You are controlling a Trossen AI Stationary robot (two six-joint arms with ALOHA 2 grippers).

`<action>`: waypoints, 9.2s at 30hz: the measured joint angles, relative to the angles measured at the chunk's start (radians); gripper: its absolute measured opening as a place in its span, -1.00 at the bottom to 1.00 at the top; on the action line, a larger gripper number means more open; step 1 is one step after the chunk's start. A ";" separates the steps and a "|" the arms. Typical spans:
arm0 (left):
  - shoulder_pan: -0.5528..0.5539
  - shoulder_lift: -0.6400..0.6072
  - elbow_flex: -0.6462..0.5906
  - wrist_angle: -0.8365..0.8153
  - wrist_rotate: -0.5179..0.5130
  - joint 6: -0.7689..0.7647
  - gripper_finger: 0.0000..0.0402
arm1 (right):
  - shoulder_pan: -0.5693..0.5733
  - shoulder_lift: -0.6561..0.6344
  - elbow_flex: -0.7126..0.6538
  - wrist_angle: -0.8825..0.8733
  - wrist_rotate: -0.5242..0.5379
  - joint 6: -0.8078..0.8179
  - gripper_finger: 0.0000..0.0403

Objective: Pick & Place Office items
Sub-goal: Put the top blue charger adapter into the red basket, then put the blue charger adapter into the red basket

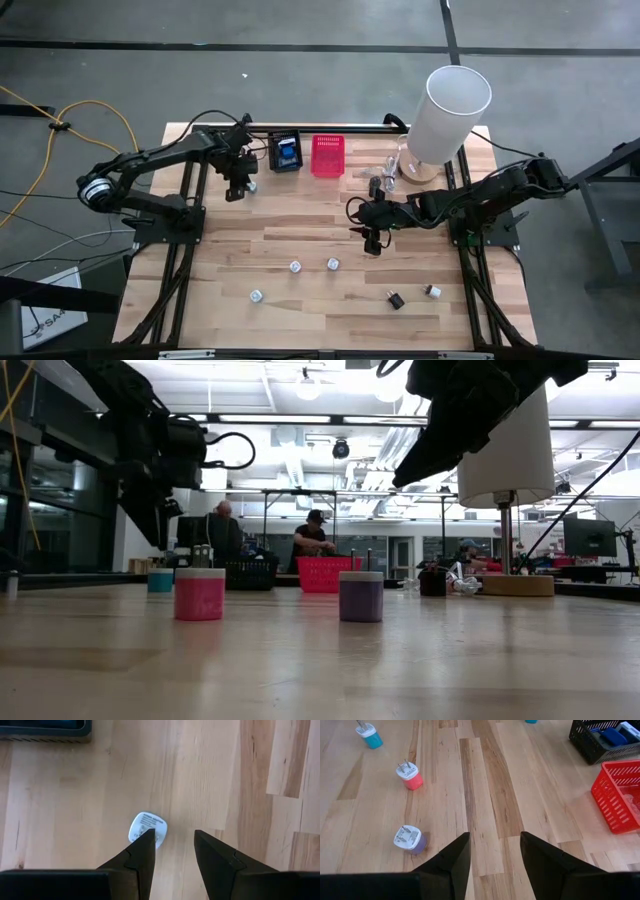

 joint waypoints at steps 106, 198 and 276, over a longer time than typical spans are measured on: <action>-0.115 0.185 0.000 0.107 -0.205 0.155 -0.32 | 0.000 0.000 0.000 0.006 0.000 0.000 -0.21; -0.237 0.677 0.656 0.422 -0.121 0.304 -0.32 | 0.000 0.000 0.000 0.053 0.000 0.000 -0.21; -0.219 0.753 0.655 0.471 -0.148 0.292 -0.04 | 0.000 0.000 0.000 0.075 0.000 0.000 -0.21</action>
